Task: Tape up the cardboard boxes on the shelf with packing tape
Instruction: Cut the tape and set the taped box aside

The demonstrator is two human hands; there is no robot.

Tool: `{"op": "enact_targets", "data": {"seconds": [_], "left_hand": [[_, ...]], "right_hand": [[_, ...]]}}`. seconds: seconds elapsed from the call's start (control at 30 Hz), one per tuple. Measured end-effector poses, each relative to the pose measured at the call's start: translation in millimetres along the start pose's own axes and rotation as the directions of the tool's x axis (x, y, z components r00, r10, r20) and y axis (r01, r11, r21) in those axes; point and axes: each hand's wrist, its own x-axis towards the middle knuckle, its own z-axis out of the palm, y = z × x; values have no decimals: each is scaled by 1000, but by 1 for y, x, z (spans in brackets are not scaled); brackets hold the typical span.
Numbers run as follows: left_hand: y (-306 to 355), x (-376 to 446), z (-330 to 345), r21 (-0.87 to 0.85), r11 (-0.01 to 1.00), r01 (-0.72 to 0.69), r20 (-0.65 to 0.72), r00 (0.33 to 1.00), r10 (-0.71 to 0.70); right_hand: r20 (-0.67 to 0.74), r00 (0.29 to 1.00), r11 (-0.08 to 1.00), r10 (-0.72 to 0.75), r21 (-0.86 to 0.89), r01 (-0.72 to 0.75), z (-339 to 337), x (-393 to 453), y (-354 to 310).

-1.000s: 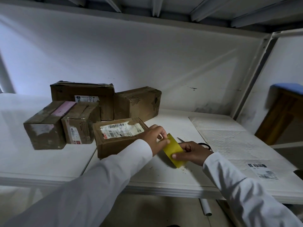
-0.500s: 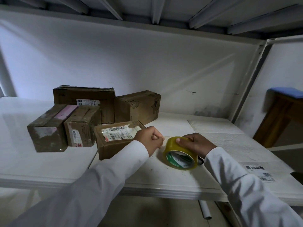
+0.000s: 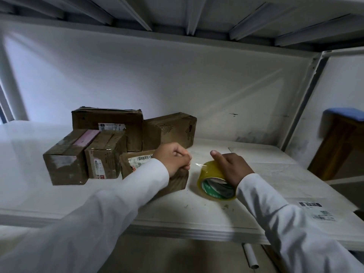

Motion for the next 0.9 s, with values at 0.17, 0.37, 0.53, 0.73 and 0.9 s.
{"op": "enact_targets", "data": {"seconds": [0.17, 0.37, 0.53, 0.73, 0.9], "left_hand": [[10, -2, -10, -60, 998, -1, 14, 1000, 2], [19, -1, -23, 56, 996, -71, 1, 997, 72], [-1, 2, -39, 2, 998, 66, -56, 996, -66], [-9, -3, -38, -116, 983, 142, -74, 986, -151], [-2, -15, -21, -430, 852, 299, 38, 949, -314]], "right_hand": [[49, 997, 993, -53, -103, 58, 2, 4, -14], [14, 1000, 975, -13, -222, 16, 19, 2, -20], [70, 996, 998, -49, 54, 45, 14, -3, -30], [68, 997, 970, -41, 244, 24, 5, -8, -28], [-5, 1000, 918, 20, 396, -16, 14, -13, -29]]}}
